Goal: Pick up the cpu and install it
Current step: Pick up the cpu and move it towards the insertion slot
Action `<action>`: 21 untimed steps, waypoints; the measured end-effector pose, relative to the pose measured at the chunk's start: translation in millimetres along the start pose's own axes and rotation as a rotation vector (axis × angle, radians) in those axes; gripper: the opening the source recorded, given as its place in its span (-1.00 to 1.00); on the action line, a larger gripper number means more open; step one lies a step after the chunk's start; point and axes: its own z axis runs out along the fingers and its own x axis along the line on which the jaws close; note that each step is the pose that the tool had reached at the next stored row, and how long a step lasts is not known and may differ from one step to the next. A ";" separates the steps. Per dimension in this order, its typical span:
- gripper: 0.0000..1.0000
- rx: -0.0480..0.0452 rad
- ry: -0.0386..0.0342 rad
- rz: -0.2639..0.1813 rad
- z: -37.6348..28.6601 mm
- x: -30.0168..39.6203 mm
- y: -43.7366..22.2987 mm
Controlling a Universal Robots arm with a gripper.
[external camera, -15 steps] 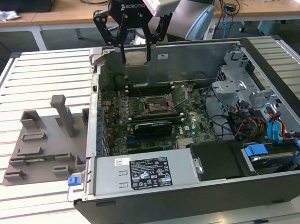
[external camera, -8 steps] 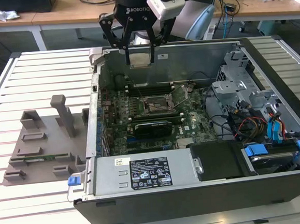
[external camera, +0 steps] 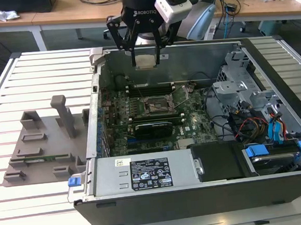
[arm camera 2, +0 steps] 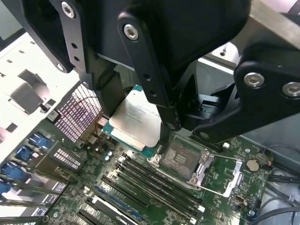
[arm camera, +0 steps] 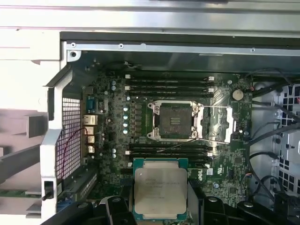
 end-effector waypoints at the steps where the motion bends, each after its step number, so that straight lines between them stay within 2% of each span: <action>1: 0.09 -0.0001 0.0005 0.000 2.6 -2.1 0.6; 10: 0.09 0.0000 0.0013 0.000 13.3 -8.5 2.5; 21: 0.09 0.0000 0.0018 0.000 20.9 -12.4 3.1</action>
